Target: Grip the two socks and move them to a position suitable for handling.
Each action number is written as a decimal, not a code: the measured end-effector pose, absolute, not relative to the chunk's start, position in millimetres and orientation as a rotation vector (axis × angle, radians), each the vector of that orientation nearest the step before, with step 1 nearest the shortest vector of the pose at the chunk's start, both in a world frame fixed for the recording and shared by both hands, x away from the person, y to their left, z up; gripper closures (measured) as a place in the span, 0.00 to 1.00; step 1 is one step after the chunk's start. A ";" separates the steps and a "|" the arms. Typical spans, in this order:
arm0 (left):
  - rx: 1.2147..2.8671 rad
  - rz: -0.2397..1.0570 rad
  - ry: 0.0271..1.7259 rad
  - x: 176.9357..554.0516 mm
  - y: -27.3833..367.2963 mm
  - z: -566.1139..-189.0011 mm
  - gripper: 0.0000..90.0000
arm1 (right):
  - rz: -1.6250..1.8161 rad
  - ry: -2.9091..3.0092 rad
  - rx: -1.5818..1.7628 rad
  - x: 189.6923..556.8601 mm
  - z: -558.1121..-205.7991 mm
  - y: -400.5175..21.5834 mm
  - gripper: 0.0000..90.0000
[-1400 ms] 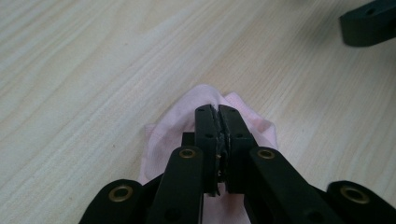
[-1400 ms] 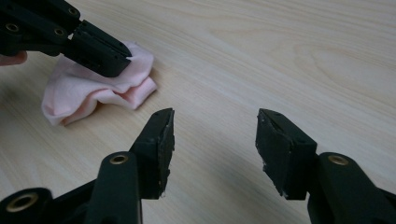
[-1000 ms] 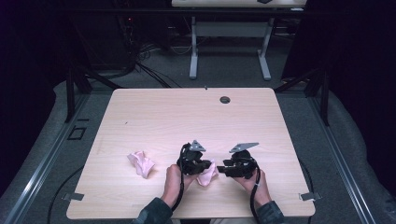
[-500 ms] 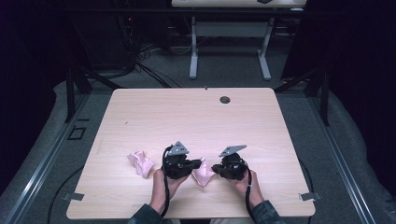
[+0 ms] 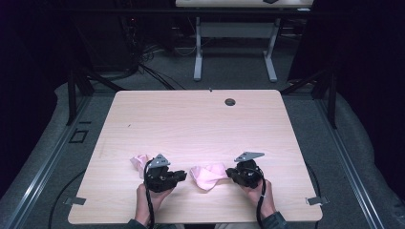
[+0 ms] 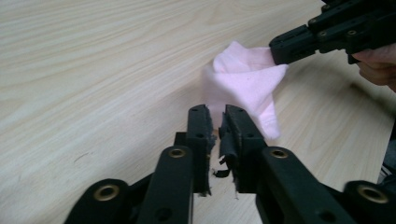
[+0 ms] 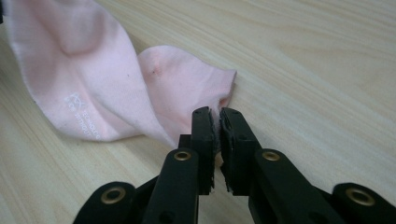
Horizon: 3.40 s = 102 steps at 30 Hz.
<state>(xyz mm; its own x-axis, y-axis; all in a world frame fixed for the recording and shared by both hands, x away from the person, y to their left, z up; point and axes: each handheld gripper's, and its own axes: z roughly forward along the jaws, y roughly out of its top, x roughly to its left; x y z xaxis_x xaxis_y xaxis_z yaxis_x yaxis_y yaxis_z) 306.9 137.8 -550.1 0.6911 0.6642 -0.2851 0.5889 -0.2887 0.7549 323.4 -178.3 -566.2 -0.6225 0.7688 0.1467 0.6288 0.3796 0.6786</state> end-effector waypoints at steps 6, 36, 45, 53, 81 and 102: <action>1.968 0.082 1.011 307.7 141.6 -548.3 0.61 | 1.072 2.450 1.259 324.1 -564.5 -181.9 0.75; 2.076 0.028 1.061 345.0 111.5 -558.4 0.99 | 0.982 2.586 1.275 357.4 -557.9 -179.9 0.96; 2.040 0.035 1.061 332.4 120.5 -560.6 0.99 | 0.964 2.559 1.310 341.6 -554.3 -195.6 0.84; 2.038 0.018 1.077 333.0 127.0 -560.4 0.84 | 1.060 2.475 1.312 334.3 -548.6 -221.6 0.72; 2.134 -0.082 1.108 351.6 122.0 -551.5 0.59 | 1.273 2.647 1.072 337.3 -545.0 -216.1 0.58; 2.101 -0.097 1.090 349.5 126.2 -557.1 0.98 | 1.265 2.673 1.120 352.1 -557.2 -201.4 0.63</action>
<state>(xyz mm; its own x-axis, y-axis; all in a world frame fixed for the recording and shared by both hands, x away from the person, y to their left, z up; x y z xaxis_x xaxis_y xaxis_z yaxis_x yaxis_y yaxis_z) 349.5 126.2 -557.1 0.6337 0.6718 -0.3836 0.7290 -0.3526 0.5868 352.1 -201.4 -557.2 -0.7489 0.5904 0.3008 0.6070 0.4291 0.6689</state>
